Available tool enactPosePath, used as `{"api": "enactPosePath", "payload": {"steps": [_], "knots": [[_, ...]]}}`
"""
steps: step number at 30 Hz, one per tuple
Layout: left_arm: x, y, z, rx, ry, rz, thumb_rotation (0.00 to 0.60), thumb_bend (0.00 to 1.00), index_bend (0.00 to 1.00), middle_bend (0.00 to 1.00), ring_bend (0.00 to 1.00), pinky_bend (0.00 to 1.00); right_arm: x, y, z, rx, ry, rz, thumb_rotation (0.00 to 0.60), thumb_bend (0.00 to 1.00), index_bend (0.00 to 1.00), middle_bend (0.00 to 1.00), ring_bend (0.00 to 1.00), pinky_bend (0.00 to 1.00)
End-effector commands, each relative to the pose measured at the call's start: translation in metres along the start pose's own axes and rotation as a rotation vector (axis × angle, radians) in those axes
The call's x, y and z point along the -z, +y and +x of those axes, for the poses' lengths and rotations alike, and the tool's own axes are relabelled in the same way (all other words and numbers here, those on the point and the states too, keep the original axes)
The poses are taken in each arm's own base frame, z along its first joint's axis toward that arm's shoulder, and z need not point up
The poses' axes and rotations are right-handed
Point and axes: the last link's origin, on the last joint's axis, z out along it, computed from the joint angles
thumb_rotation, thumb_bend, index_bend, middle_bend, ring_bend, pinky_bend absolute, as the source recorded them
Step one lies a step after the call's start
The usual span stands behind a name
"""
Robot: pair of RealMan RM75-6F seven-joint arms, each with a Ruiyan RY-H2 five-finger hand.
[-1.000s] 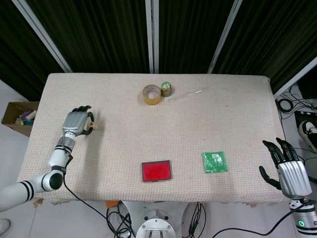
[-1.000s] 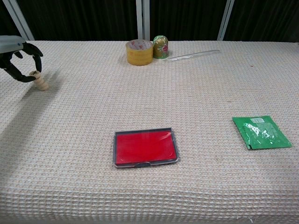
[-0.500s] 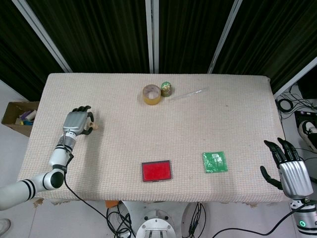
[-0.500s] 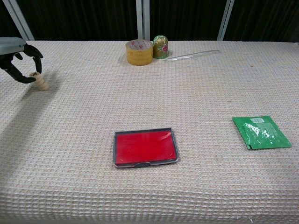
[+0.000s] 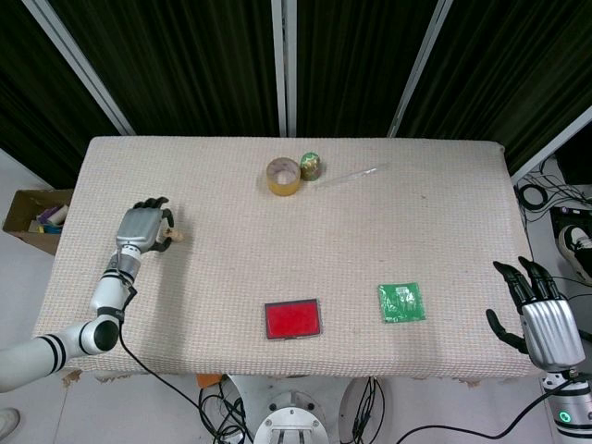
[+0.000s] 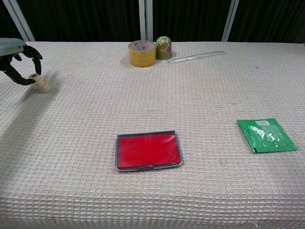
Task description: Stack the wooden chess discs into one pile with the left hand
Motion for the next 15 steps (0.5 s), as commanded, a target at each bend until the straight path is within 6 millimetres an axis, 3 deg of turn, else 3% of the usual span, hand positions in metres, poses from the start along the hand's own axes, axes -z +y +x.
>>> {"api": "enactPosePath", "payload": {"steps": [1, 10, 15], "knots": [[0.0004, 0.0001, 0.0000, 0.000, 0.000, -0.001, 0.600, 0.36, 0.43, 0.11, 0.09, 0.16, -0.0001, 0.0000, 0.0001, 0.000, 0.000, 0.000, 0.600, 0.30, 0.13, 0.22, 0.04, 0.14], [0.0022, 0.0011, -0.0008, -0.004, -0.002, -0.004, 0.600, 0.35, 0.40, 0.10, 0.09, 0.16, 0.0008, 0.0009, 0.0011, -0.002, 0.005, -0.002, 0.600, 0.30, 0.13, 0.22, 0.04, 0.14], [0.0101, -0.0002, 0.0090, 0.030, 0.048, -0.008, 0.600, 0.29, 0.31, 0.08, 0.09, 0.16, 0.0007, 0.0018, 0.0027, -0.001, 0.007, -0.004, 0.600, 0.30, 0.13, 0.22, 0.04, 0.14]]}}
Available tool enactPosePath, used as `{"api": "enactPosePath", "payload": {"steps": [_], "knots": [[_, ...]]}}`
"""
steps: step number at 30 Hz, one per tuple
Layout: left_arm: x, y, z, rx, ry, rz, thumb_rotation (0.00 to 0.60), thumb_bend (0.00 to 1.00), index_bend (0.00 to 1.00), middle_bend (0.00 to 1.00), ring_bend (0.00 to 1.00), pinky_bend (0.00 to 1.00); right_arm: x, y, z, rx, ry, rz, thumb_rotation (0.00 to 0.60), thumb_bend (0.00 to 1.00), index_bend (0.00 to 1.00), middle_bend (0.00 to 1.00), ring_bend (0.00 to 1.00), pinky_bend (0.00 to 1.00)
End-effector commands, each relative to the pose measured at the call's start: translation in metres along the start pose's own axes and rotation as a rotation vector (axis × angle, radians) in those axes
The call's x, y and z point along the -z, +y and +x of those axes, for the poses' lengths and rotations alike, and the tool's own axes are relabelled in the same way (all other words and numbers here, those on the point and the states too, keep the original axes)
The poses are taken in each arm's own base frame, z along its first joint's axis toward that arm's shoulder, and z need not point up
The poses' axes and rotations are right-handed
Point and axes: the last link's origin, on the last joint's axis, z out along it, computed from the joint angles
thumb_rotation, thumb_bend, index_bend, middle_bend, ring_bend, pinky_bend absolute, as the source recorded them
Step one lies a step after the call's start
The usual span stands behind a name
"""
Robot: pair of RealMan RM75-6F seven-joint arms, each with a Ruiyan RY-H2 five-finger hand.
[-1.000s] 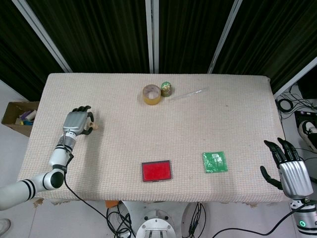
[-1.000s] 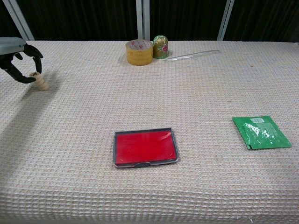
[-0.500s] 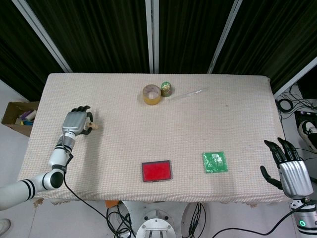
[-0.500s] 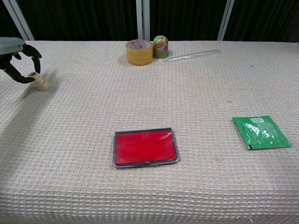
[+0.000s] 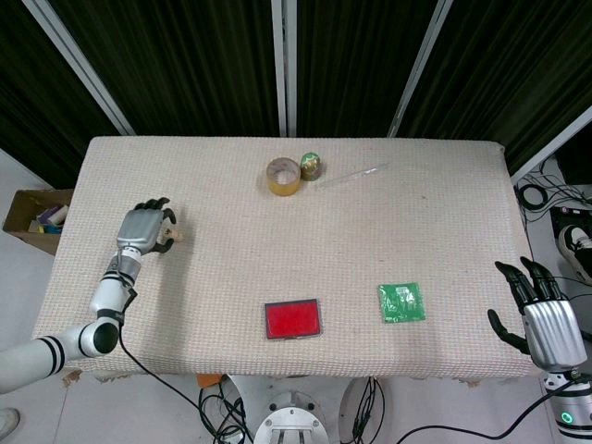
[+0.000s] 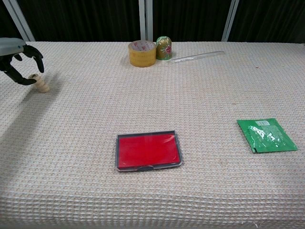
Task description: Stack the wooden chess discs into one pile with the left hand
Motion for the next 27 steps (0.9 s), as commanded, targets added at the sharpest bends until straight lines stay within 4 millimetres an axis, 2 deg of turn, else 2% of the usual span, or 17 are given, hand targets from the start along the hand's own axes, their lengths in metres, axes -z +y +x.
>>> {"api": "enactPosePath", "payload": {"steps": [1, 3, 7, 13, 16, 22, 27], "knots": [[0.010, -0.006, 0.013, 0.052, 0.070, 0.009, 0.600, 0.27, 0.30, 0.08, 0.09, 0.16, 0.000, 0.001, 0.001, 0.002, -0.001, 0.001, 0.600, 0.30, 0.13, 0.22, 0.04, 0.14], [0.019, -0.015, 0.022, 0.086, 0.122, 0.024, 0.600, 0.24, 0.29, 0.08, 0.09, 0.16, -0.001, 0.002, 0.003, 0.012, -0.006, 0.004, 0.600, 0.30, 0.13, 0.22, 0.04, 0.14], [0.051, -0.051, 0.036, 0.128, 0.228, 0.091, 0.600, 0.23, 0.29, 0.09, 0.09, 0.16, -0.003, 0.006, 0.010, 0.014, -0.030, 0.013, 0.600, 0.30, 0.13, 0.22, 0.04, 0.14], [0.111, -0.099, 0.027, 0.114, 0.295, 0.169, 0.600, 0.23, 0.29, 0.11, 0.10, 0.16, -0.011, 0.018, 0.020, 0.007, -0.052, -0.006, 0.600, 0.30, 0.13, 0.22, 0.04, 0.14], [0.143, -0.111, 0.017, 0.112, 0.307, 0.159, 0.600, 0.23, 0.29, 0.11, 0.09, 0.16, -0.014, 0.021, 0.021, 0.015, -0.057, -0.011, 0.600, 0.30, 0.13, 0.22, 0.04, 0.14], [0.201, -0.118, 0.000, 0.172, 0.344, 0.132, 0.600, 0.23, 0.29, 0.11, 0.10, 0.16, -0.015, 0.016, 0.011, 0.040, -0.068, -0.006, 0.600, 0.30, 0.13, 0.22, 0.04, 0.14], [0.229, -0.115, -0.010, 0.198, 0.355, 0.130, 0.600, 0.23, 0.29, 0.11, 0.09, 0.16, -0.011, 0.012, 0.005, 0.043, -0.068, -0.009, 0.600, 0.30, 0.13, 0.22, 0.04, 0.14]]}}
